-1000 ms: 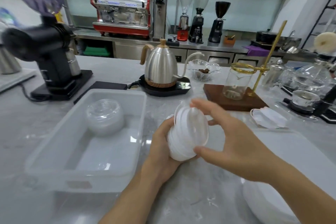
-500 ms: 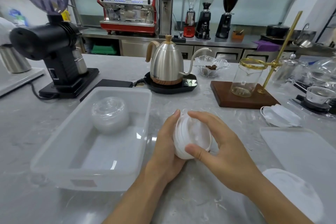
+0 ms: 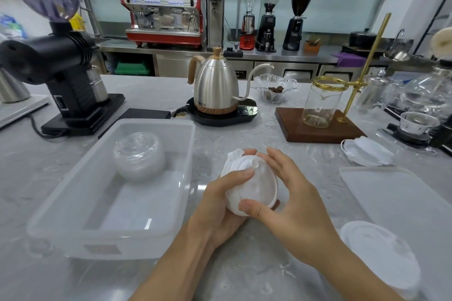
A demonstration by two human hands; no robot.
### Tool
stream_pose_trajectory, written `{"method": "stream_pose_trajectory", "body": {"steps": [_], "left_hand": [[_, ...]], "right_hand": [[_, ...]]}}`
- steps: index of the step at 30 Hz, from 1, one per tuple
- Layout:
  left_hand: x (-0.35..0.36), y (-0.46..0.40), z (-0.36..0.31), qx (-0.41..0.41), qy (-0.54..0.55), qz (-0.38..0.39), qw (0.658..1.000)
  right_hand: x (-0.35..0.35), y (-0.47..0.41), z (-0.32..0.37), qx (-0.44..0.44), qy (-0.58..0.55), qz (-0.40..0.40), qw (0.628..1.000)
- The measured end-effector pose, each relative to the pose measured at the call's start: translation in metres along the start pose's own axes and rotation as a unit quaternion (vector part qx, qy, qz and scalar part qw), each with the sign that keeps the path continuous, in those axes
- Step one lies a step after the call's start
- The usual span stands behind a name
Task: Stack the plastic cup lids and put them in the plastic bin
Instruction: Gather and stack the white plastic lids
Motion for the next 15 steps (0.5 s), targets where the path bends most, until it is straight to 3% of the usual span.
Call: {"method": "stream_pose_trajectory", "body": {"steps": [9, 15], "left_hand": [[-0.003, -0.001, -0.006, 0.029, -0.018, -0.026, 0.999], [-0.002, -0.005, -0.006, 0.03, 0.009, -0.028, 0.999]], "right_hand": [[0.007, 0.006, 0.012, -0.022, 0.01, -0.002, 1.0], [-0.035, 0.003, 0.031, -0.057, 0.042, -0.095, 0.993]]}}
Point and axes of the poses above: each hand's wrist, its own y-axis away from the middle knuckle, its own x-axis out of the palm, z = x × y, the point moved 7 cm from there along -y, towards the middle knuckle, and after that the axes turned 14 degrees about y, right-handed, at the moved point
